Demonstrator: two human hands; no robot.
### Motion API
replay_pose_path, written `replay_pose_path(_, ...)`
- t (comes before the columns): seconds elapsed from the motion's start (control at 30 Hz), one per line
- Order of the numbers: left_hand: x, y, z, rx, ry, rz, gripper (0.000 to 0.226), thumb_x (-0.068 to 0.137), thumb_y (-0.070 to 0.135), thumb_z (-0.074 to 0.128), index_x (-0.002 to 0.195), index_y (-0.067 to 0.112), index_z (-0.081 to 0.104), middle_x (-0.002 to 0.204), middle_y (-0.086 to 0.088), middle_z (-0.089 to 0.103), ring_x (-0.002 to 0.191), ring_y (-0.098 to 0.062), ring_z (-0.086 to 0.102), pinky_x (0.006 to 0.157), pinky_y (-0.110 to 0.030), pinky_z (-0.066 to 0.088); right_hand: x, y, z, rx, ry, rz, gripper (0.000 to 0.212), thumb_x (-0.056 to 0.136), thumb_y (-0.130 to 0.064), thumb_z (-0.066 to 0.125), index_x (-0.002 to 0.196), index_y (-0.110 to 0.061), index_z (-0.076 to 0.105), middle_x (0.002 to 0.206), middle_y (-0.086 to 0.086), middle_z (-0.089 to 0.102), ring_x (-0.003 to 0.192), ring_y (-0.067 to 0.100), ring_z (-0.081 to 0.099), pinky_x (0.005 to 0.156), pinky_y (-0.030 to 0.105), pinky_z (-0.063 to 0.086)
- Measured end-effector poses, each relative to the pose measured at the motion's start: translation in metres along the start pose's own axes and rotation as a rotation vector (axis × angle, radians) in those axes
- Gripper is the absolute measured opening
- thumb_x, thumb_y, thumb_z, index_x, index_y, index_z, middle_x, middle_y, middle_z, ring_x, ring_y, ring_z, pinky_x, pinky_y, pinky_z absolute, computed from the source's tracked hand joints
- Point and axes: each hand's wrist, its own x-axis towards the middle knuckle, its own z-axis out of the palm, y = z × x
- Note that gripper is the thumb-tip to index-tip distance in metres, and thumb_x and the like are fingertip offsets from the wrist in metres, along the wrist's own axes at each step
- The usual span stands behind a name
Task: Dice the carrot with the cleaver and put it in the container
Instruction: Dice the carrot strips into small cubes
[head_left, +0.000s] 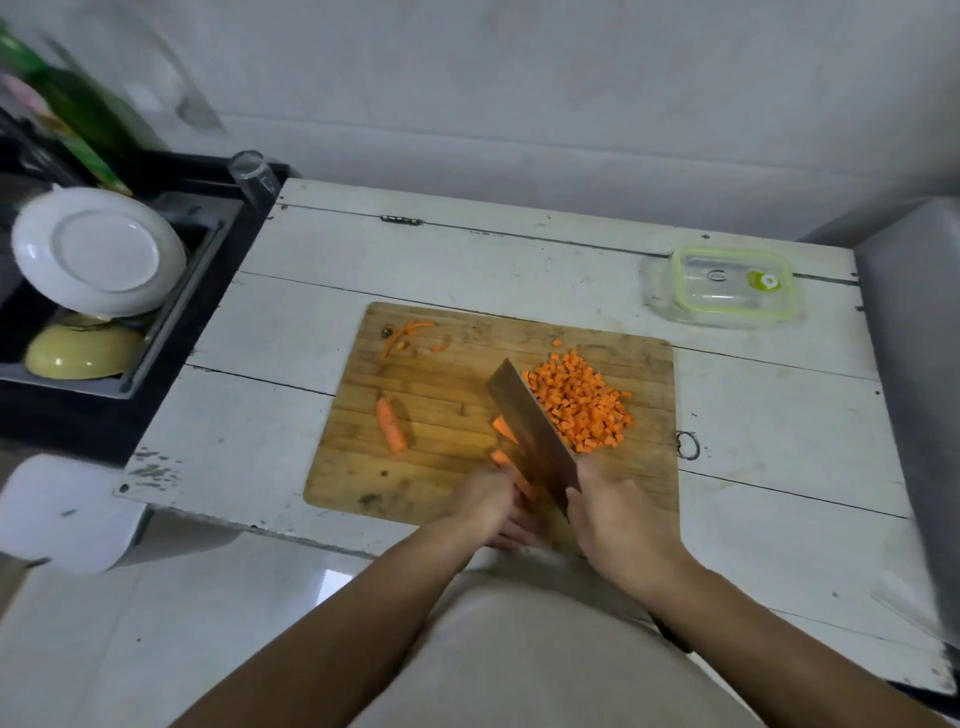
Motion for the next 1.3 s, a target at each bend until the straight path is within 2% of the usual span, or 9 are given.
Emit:
replay_pose_path(0.13,0.006,-0.002,0.003,0.020,0.020,0.044,0.040,0.111,0.033,0.029,0.122,0.008,0.057,0.086,-0.017,0.070,0.056,-0.028,0.070,0.051,-0.032,0.055,-0.022,-0.007,0.001,-0.140,-0.058,-0.007,0.010,0.104,-0.026,0.036,0.113,-0.024,0.036,0.094,0.013,0.066,0.086,0.039,0.064,0.068,0.045,0.051)
replay_pose_path(0.3,0.005,-0.006,0.002,0.027,0.049,0.083,0.030,0.109,0.024,0.032,0.120,0.017,0.059,0.091,-0.017,0.074,0.066,-0.032,0.072,0.059,-0.038,0.060,-0.032,-0.013,0.004,-0.273,-0.132,0.002,0.025,0.095,-0.010,0.042,0.116,-0.022,0.035,0.099,0.011,0.066,0.092,0.037,0.064,0.064,0.039,0.041)
replay_pose_path(0.43,0.005,-0.007,0.003,0.007,0.054,0.090,0.031,0.109,0.021,0.031,0.123,0.015,0.057,0.099,-0.021,0.074,0.072,-0.036,0.073,0.055,-0.037,0.059,-0.035,-0.015,0.000,-0.354,-0.148,-0.044,0.036,0.089,-0.002,0.044,0.121,-0.016,0.035,0.102,0.011,0.067,0.094,0.036,0.065,0.064,0.037,0.033)
replay_pose_path(0.7,0.009,-0.007,0.002,-0.001,0.045,0.047,0.018,0.108,0.015,0.033,0.111,0.010,0.050,0.078,-0.016,0.069,0.055,-0.028,0.069,0.048,-0.031,0.053,-0.050,-0.001,-0.001,-0.275,-0.181,-0.058,0.041,0.087,-0.001,0.043,0.123,-0.018,0.034,0.093,0.009,0.066,0.087,0.033,0.064,0.063,0.038,0.036)
replay_pose_path(1.0,0.009,-0.006,0.002,0.016,0.023,0.032,0.035,0.108,0.016,0.028,0.123,0.001,0.055,0.084,-0.018,0.070,0.059,-0.028,0.068,0.055,-0.031,0.053,-0.045,-0.008,0.003,-0.409,-0.195,-0.145,0.049,0.090,0.000,0.038,0.137,-0.009,0.027,0.107,0.011,0.068,0.097,0.035,0.067,0.069,0.036,0.036)
replay_pose_path(1.07,0.011,-0.008,0.002,0.031,0.026,0.042,0.036,0.108,0.016,0.027,0.125,0.005,0.057,0.092,-0.018,0.072,0.063,-0.029,0.069,0.058,-0.030,0.053,-0.038,-0.009,0.008,-0.386,-0.097,-0.177,0.040,0.089,-0.001,0.033,0.127,-0.009,0.035,0.095,0.012,0.069,0.085,0.036,0.070,0.061,0.037,0.039)
replay_pose_path(1.17,0.014,-0.012,-0.001,0.052,0.048,0.094,0.034,0.107,0.016,0.030,0.118,0.011,0.062,0.094,-0.017,0.076,0.072,-0.033,0.075,0.067,-0.041,0.061,-0.031,-0.012,0.023,-0.413,0.011,-0.170,0.032,0.070,-0.007,0.036,0.100,-0.010,0.046,0.047,0.005,0.055,0.033,0.028,0.054,0.033,0.028,0.035)
replay_pose_path(1.23,0.016,-0.015,-0.003,0.069,0.072,0.119,0.035,0.105,0.019,0.034,0.109,0.011,0.068,0.086,-0.013,0.077,0.070,-0.030,0.075,0.071,-0.045,0.064,-0.029,-0.012,0.034,-0.448,0.013,-0.188,0.032,0.065,-0.009,0.044,0.096,-0.010,0.044,0.041,0.005,0.048,0.027,0.025,0.047,0.033,0.025,0.033)
replay_pose_path(1.3,0.018,-0.017,-0.002,0.066,0.088,0.125,0.036,0.105,0.020,0.035,0.105,0.010,0.070,0.083,-0.012,0.077,0.066,-0.029,0.075,0.066,-0.043,0.064,-0.027,-0.012,0.037,-0.444,0.039,-0.189,0.027,0.068,-0.010,0.038,0.095,-0.011,0.042,0.040,0.006,0.048,0.026,0.025,0.046,0.033,0.025,0.034)
